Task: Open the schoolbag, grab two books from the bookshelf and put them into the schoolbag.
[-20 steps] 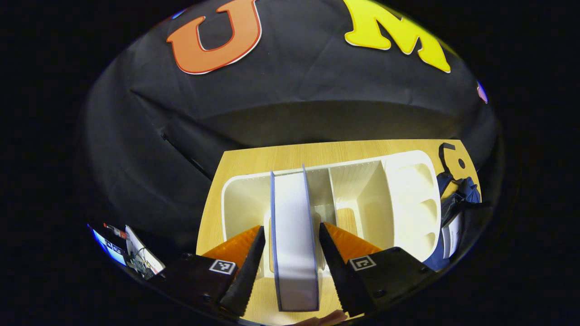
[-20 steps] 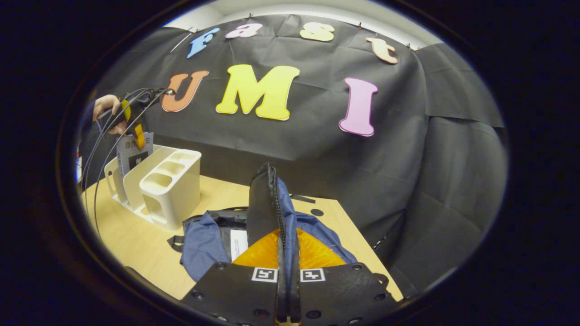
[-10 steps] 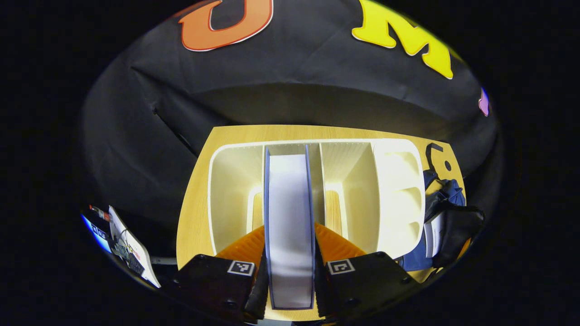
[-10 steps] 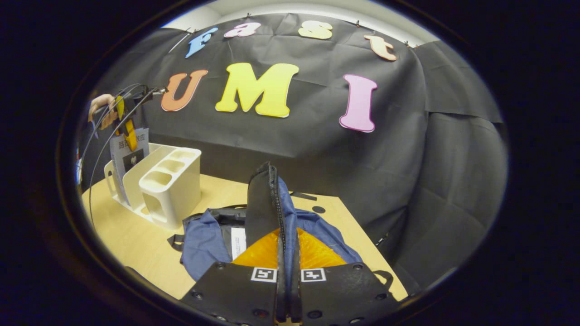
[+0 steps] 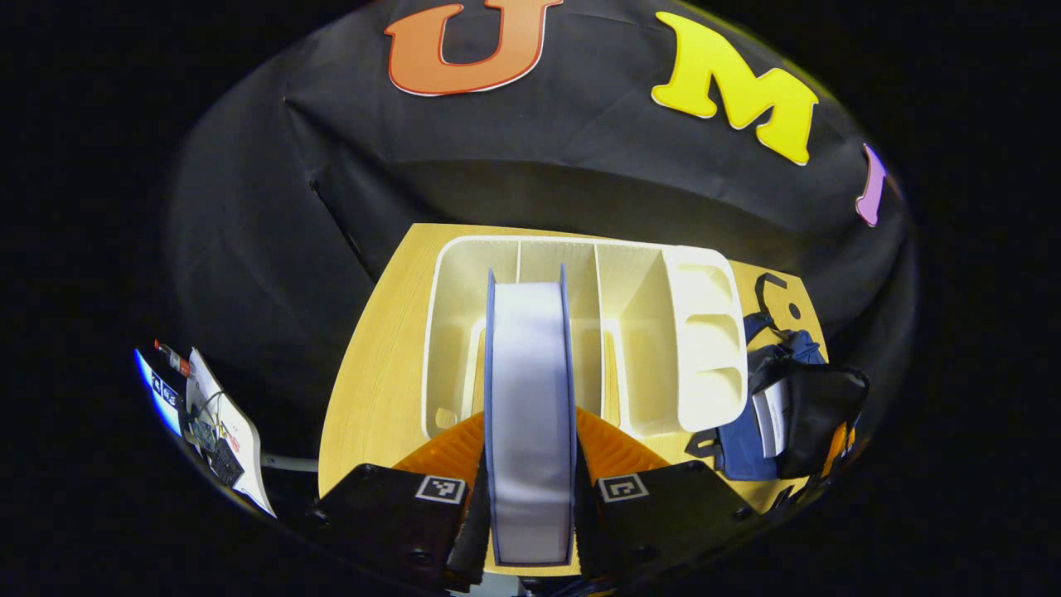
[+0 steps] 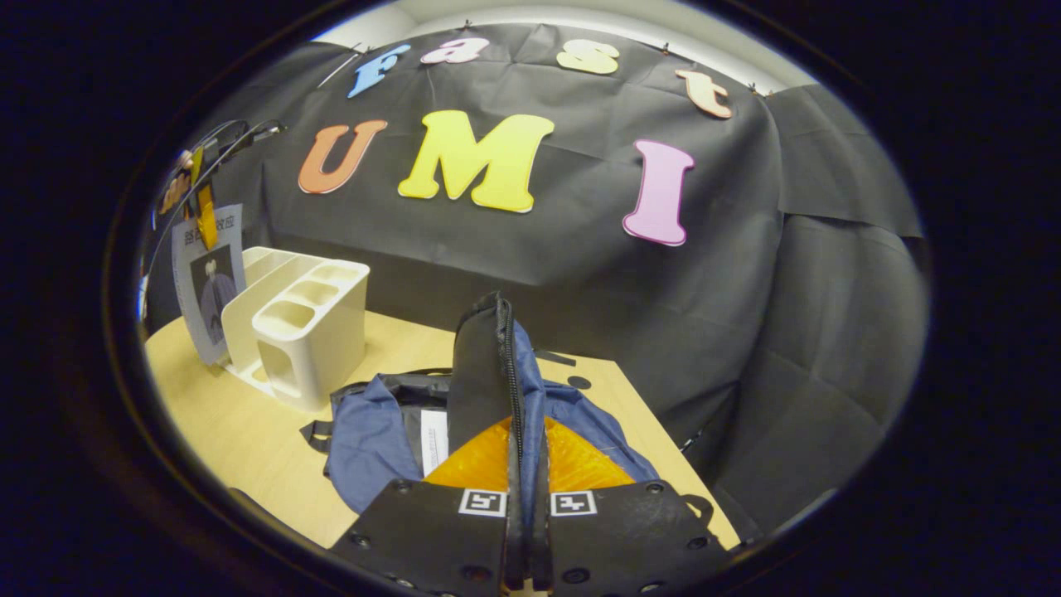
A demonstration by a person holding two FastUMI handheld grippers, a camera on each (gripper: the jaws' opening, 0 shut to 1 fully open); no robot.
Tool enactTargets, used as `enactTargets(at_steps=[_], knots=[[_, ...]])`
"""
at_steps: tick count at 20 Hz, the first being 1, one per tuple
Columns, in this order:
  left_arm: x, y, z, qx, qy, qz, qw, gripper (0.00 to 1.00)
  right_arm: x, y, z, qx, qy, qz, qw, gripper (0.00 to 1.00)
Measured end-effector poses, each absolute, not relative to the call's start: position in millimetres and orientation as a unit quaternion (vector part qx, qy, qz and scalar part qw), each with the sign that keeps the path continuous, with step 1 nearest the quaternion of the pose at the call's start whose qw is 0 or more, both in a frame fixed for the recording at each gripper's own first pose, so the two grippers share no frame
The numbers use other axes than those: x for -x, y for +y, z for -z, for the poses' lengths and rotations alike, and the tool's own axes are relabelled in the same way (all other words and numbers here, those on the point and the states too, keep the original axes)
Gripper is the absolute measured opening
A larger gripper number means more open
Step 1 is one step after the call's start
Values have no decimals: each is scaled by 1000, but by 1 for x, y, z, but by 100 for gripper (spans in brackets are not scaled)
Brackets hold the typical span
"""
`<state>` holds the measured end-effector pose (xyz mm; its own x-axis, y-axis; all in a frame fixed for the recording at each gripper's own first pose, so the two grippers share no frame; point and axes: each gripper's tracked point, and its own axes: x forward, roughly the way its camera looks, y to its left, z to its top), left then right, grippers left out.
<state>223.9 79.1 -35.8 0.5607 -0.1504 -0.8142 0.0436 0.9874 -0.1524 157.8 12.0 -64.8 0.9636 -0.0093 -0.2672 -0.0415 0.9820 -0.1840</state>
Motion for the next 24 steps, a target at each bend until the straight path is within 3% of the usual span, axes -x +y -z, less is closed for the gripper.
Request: enactTargets(at_steps=[13, 24], knots=[[-97, 97, 57, 128, 459, 74, 876, 44, -154, 14, 68, 103, 136, -10, 985, 5], [-81, 48, 60, 225, 453, 124, 854, 44, -158, 10, 60, 105, 138, -16, 985, 5]])
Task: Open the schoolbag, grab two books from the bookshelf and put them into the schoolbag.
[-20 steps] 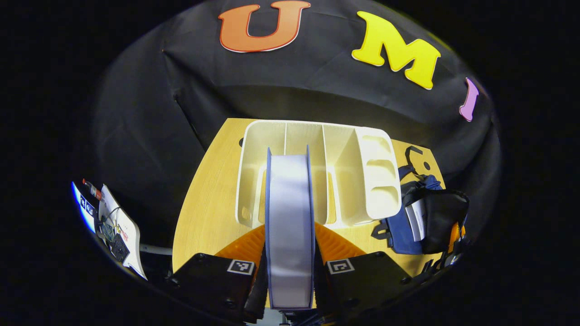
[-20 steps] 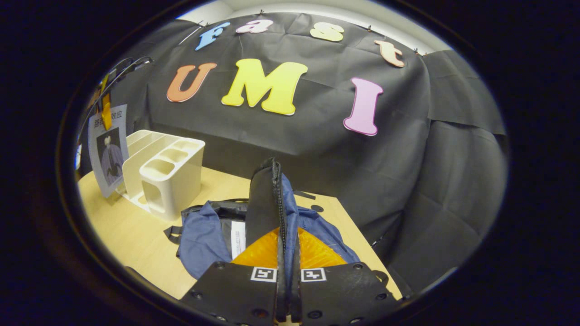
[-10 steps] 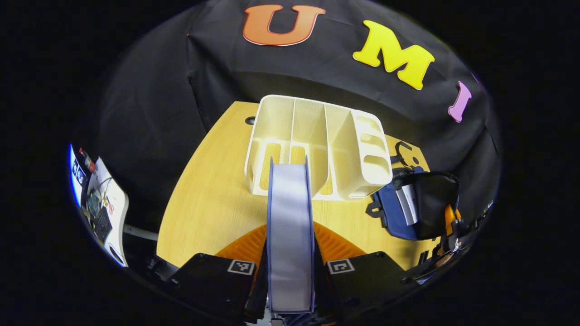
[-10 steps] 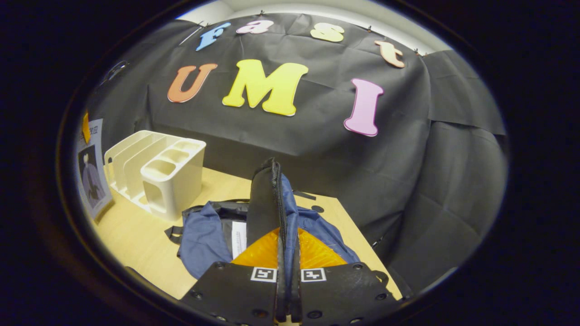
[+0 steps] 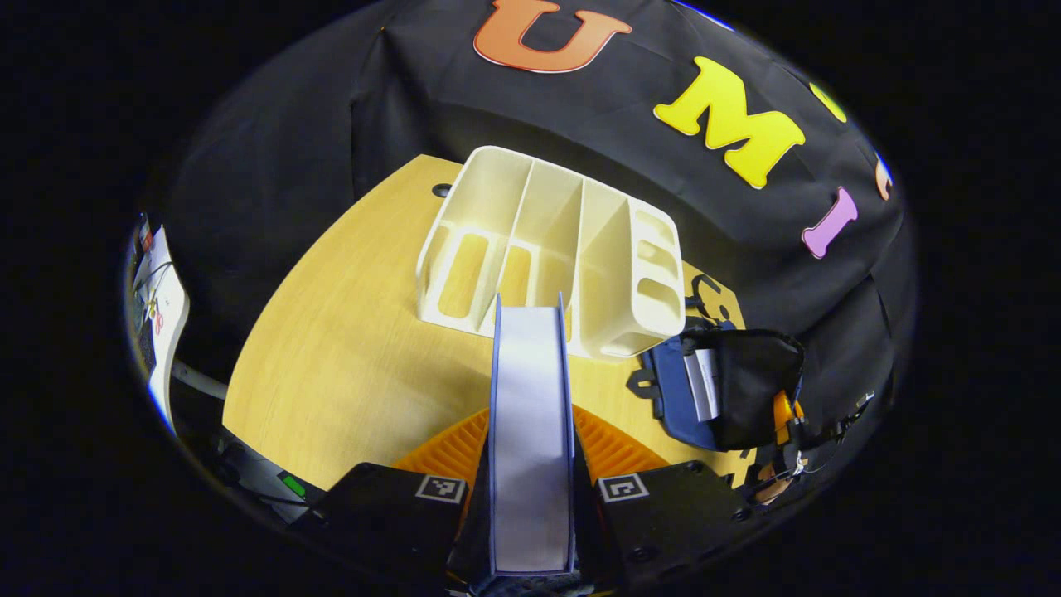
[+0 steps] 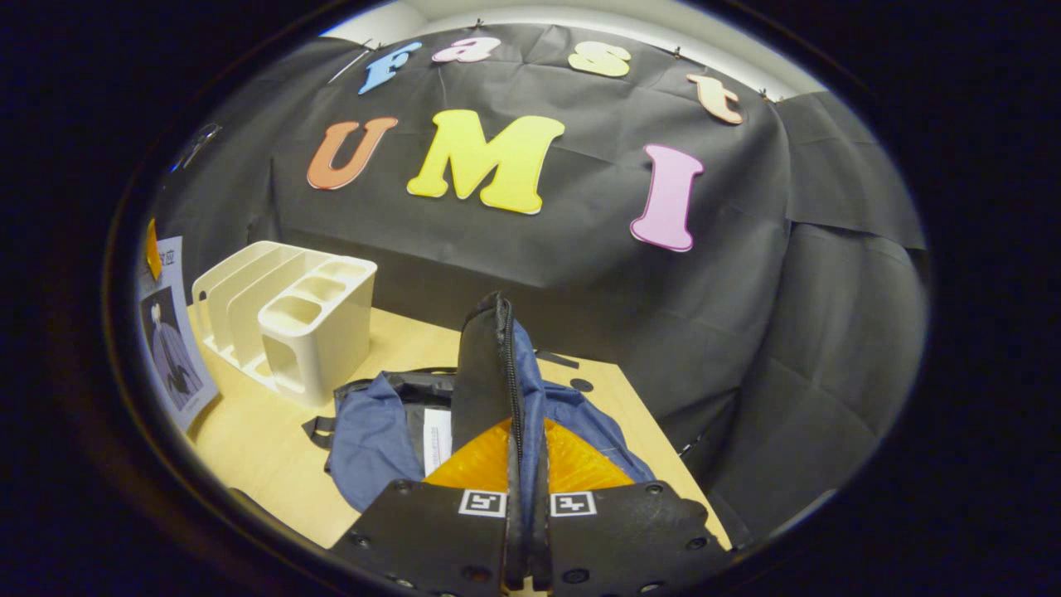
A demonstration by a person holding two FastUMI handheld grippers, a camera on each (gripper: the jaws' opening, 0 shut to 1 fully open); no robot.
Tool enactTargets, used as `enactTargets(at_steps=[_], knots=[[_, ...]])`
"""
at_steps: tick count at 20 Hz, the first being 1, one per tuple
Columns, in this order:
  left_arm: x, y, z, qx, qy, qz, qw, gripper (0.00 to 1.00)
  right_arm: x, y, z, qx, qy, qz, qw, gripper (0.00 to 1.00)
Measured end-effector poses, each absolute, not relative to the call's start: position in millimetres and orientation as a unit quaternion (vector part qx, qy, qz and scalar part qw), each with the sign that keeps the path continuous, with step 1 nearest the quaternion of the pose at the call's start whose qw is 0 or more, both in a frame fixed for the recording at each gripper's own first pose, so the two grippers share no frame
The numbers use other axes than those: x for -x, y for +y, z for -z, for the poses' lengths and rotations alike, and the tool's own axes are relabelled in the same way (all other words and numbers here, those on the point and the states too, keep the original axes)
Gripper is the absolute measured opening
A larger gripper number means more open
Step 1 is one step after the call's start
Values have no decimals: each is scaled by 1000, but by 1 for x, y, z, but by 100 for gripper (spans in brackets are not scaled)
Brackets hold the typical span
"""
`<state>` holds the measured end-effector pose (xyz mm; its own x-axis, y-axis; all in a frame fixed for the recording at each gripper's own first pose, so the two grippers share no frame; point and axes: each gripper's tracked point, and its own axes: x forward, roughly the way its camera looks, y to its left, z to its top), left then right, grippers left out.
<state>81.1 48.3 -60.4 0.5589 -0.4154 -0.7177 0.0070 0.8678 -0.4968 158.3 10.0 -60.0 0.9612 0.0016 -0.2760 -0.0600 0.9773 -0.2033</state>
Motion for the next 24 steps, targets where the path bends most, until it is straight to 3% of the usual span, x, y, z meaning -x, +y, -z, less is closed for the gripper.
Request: enactTargets(at_steps=[10, 24], knots=[[-99, -82, 35, 245, 432, 238, 835, 44, -160, -10, 52, 67, 146, -30, 987, 5], [-148, -192, 15, 356, 406, 280, 794, 44, -166, -27, 10, 91, 114, -16, 989, 5]])
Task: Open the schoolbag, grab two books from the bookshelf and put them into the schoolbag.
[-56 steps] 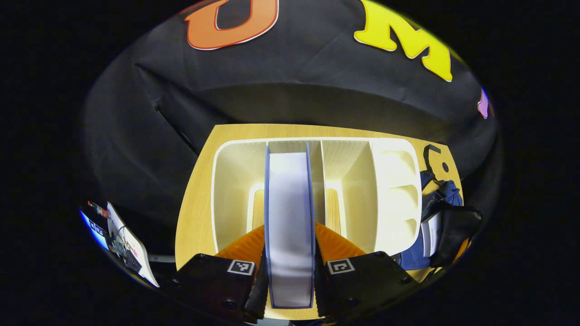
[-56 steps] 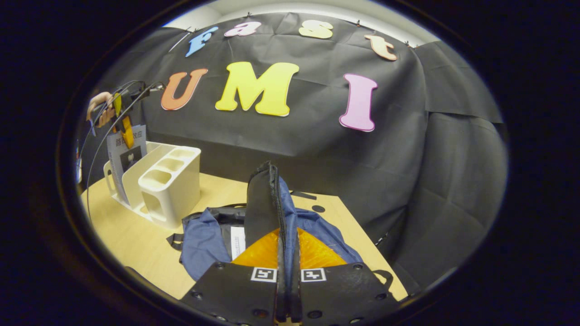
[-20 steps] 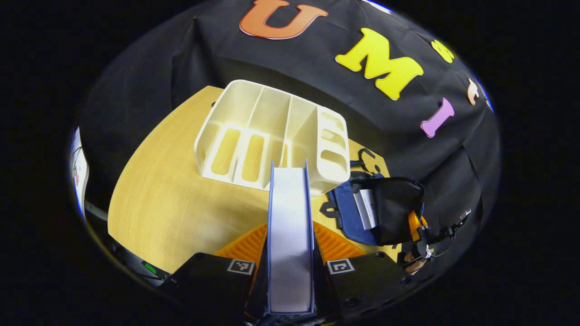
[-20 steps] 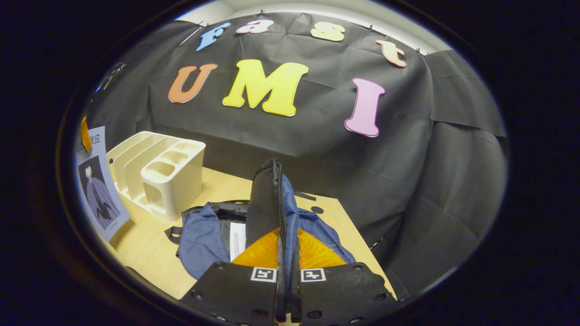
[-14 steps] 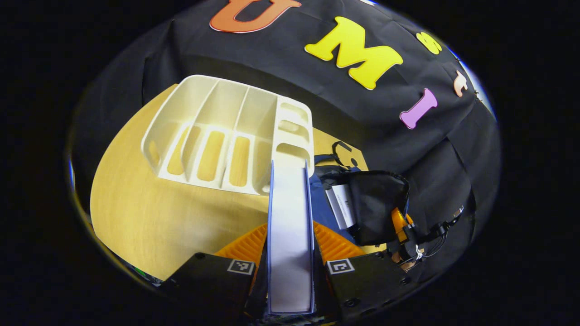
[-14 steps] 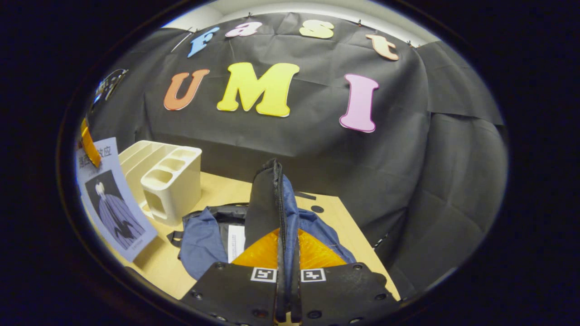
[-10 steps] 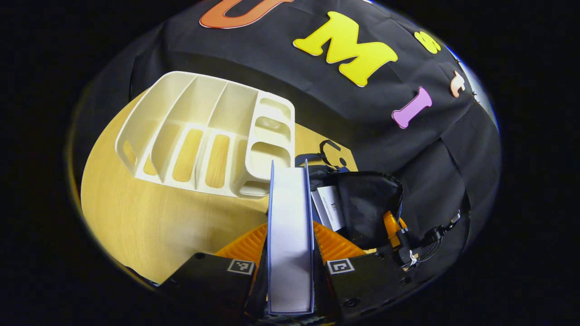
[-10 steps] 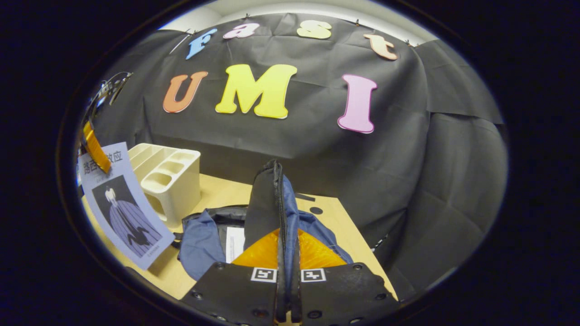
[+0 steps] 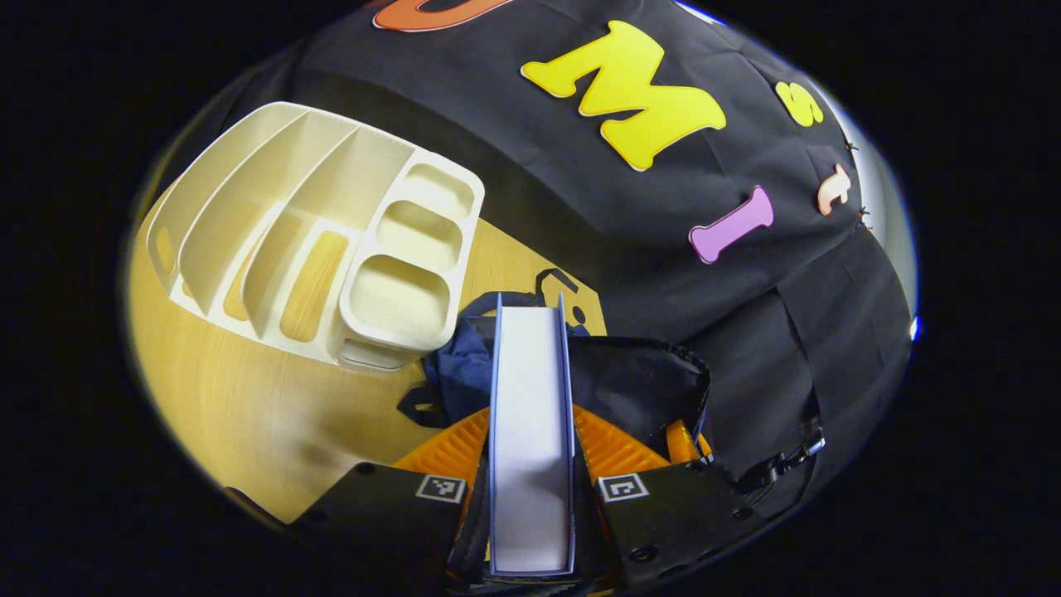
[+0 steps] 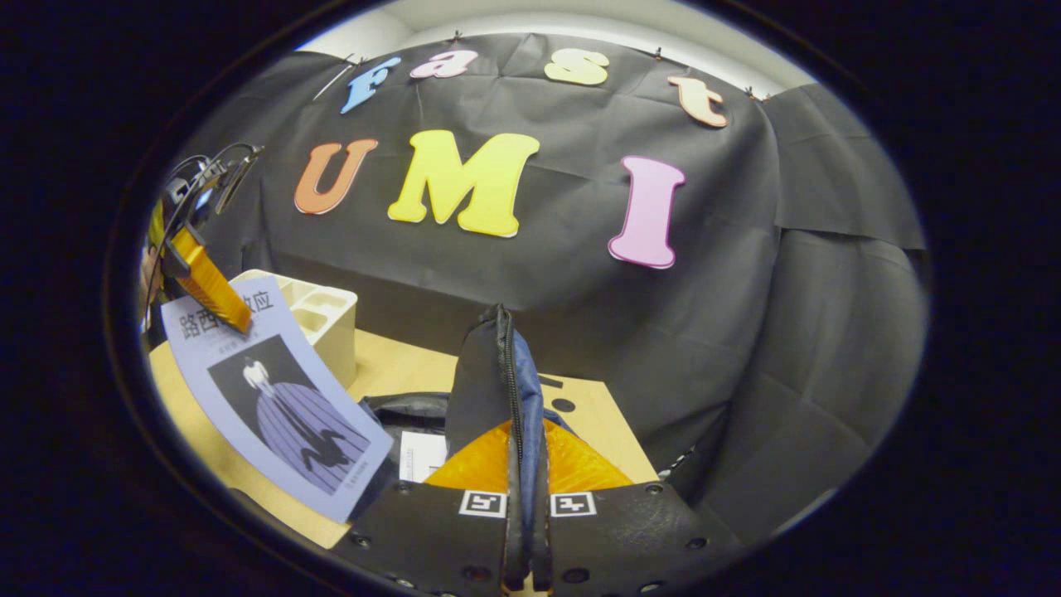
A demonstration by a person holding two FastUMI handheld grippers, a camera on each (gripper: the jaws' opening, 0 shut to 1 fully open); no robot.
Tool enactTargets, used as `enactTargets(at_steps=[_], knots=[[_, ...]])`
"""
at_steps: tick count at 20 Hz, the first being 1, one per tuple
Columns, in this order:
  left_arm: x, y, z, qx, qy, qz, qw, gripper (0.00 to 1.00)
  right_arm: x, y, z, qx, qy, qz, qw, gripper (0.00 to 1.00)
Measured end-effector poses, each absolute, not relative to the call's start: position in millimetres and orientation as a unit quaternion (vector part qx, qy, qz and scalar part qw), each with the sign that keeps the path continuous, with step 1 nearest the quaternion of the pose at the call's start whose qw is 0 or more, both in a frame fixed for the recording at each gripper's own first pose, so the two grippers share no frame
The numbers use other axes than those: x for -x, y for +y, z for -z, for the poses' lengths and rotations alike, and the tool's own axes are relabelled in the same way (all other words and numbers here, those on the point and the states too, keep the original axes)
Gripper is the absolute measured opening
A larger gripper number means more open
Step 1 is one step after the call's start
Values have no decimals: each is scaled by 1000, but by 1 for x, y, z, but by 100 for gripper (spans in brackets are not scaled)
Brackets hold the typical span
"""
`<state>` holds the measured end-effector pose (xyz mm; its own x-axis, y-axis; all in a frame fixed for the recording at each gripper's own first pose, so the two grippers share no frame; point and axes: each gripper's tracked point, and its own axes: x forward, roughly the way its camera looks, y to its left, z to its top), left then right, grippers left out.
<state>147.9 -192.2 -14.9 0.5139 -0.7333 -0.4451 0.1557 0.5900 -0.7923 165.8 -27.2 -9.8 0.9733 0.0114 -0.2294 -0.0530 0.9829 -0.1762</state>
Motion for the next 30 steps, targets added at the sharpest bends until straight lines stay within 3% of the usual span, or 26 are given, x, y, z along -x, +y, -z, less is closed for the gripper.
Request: enactTargets(at_steps=[8, 15, 30], knots=[[-183, -239, 36, 410, 401, 260, 776, 44, -164, -22, 5, 115, 105, -12, 988, 5], [-196, -253, 56, 382, 344, 223, 828, 44, -166, -15, 1, 115, 94, -24, 989, 5], [-206, -343, 86, 426, 303, 230, 821, 45, -168, -12, -14, 107, 56, -49, 991, 5]])
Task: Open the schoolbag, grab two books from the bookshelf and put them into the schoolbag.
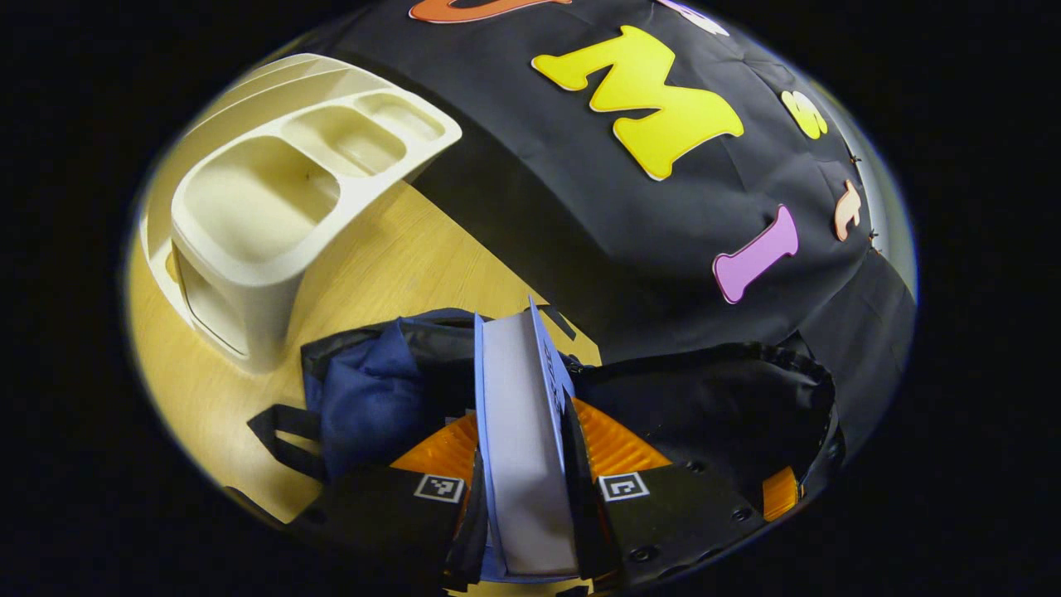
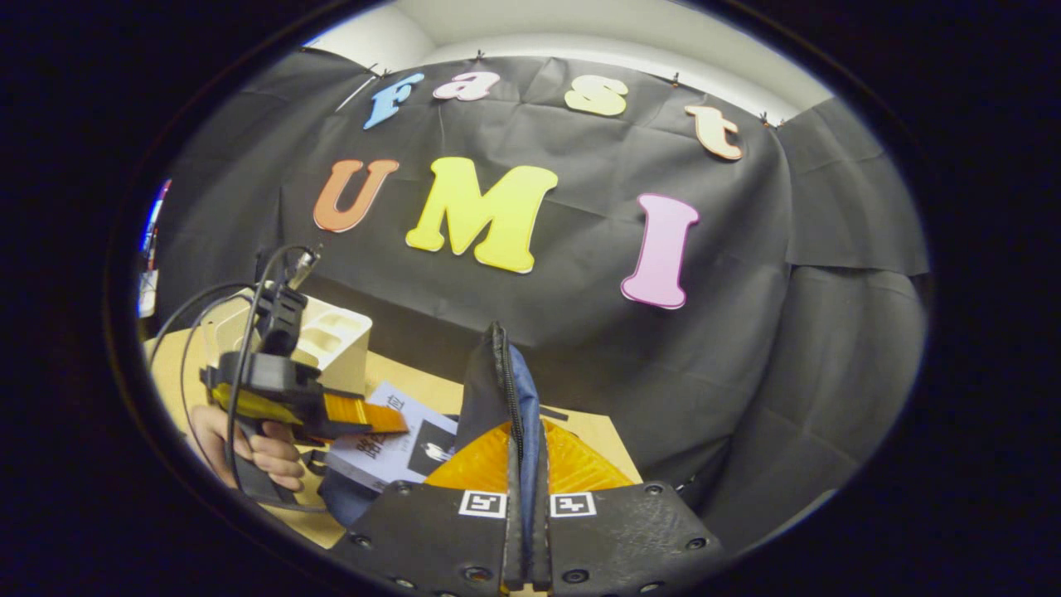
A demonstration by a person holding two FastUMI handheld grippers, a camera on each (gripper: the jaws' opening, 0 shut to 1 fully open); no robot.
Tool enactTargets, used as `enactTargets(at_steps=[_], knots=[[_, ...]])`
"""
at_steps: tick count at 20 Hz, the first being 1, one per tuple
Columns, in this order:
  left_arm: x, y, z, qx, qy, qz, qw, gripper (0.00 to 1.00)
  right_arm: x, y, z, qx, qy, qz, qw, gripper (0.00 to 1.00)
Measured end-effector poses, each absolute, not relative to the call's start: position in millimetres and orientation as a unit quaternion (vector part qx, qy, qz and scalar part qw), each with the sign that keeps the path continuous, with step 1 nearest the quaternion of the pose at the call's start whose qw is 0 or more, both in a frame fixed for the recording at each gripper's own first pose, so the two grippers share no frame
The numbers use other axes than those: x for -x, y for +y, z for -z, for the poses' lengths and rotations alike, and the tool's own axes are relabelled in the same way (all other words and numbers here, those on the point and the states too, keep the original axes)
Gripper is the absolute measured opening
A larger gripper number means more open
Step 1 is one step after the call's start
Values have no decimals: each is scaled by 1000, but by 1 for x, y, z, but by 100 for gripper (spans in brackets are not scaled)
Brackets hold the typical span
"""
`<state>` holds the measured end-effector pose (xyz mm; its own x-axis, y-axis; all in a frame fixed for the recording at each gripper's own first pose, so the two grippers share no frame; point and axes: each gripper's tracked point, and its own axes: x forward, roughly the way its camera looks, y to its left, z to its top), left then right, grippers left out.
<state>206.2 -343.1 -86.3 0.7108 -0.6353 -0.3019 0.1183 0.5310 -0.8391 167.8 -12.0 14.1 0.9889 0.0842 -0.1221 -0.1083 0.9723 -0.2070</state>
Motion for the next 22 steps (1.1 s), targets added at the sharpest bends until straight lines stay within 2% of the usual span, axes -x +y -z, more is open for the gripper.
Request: enactTargets(at_steps=[6, 12, 14, 15, 17, 18, 19, 20, 22], knots=[[-206, -394, 101, 464, 304, 238, 797, 45, -168, -11, -9, 105, 52, -64, 991, 5], [-208, -408, 115, 464, 297, 217, 806, 46, -170, -22, 5, 98, 61, -61, 991, 5], [-205, -405, 125, 461, 312, 206, 804, 54, -170, -23, 14, 92, 72, -63, 991, 5], [-205, -404, 123, 469, 320, 208, 797, 61, -171, -26, 15, 90, 74, -59, 991, 5], [-204, -405, 125, 452, 333, 216, 799, 65, -170, -28, 19, 86, 76, -54, 992, 5], [-201, -403, 125, 438, 338, 216, 804, 67, -169, -31, 20, 81, 77, -51, 992, 3], [-199, -399, 126, 418, 344, 215, 813, 72, -168, -30, 22, 77, 78, -50, 993, 3], [-195, -393, 127, 398, 347, 213, 822, 72, -167, -32, 24, 77, 81, -46, 993, 10], [-190, -384, 125, 354, 350, 203, 843, 77, -166, -32, 33, 73, 91, -44, 992, 11]])
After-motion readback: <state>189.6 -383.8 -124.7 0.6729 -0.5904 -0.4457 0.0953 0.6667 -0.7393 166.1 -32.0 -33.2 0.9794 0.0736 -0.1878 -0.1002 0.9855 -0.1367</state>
